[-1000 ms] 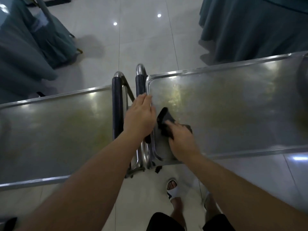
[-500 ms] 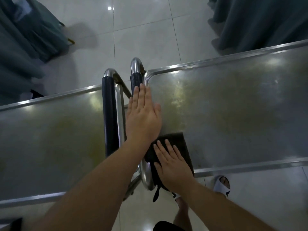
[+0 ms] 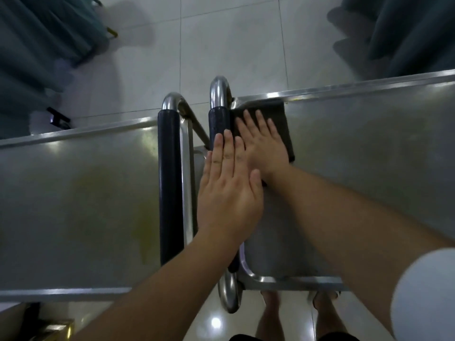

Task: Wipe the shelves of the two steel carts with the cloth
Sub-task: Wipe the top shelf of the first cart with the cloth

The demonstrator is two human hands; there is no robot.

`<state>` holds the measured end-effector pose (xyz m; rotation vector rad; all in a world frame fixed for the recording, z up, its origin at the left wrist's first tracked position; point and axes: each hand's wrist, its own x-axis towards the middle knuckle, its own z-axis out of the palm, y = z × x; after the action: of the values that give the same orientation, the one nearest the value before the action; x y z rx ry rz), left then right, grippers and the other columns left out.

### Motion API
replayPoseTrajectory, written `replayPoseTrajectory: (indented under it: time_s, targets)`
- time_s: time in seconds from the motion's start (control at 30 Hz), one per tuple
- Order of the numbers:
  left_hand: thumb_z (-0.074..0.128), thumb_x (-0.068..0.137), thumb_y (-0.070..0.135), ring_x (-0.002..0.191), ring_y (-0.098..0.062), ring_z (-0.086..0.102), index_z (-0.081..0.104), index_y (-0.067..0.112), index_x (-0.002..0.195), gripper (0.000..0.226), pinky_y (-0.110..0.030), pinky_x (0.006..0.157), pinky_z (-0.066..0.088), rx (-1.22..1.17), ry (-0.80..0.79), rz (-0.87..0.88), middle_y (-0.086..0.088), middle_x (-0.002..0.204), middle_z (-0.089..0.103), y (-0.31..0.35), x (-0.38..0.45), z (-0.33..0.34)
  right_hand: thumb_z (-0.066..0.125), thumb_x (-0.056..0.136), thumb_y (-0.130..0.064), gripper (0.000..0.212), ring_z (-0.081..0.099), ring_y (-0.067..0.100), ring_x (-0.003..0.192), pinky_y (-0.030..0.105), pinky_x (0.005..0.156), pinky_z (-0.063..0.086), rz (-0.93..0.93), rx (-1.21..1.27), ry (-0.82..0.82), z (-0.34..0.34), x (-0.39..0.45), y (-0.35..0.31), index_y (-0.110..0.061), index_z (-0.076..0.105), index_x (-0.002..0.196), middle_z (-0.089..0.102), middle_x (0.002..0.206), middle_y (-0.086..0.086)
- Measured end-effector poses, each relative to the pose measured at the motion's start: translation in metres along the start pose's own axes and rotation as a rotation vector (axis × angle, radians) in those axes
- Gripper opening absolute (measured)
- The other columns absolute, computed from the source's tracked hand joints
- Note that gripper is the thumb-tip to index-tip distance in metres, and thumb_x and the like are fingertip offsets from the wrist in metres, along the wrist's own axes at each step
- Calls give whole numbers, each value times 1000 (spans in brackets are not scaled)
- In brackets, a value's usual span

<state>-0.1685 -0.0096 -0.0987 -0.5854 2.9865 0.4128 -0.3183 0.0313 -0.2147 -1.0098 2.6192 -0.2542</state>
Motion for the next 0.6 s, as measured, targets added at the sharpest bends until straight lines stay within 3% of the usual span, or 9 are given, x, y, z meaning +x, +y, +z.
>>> replayPoseTrajectory:
  time_s: [0.27,0.47,0.6]
  targets:
    - [11,109,40,163,-17,-9,7,8,168,68,-36,132,-6,8,67,2,-10,177,-2,-1,1,5,17,103,-54,69,-9,22,161,47,130,-1,52,21,39,-8,32,10,-29,7,167,0,175,-3]
    - [20,113,36,163,-16,-12,5,7,168,64,-34,130,-11,40,91,13,-9,177,-6,-3,1,5,11,103,-55,71,-11,23,160,50,129,3,1,30,-19,14,-81,1,-26,6,167,0,175,-2]
    - [20,114,36,162,-16,-15,3,9,168,63,-30,127,-16,5,85,10,-8,177,-7,0,1,0,26,107,-53,66,-6,20,161,49,130,6,1,26,-9,43,-175,3,-28,12,167,7,175,-4]
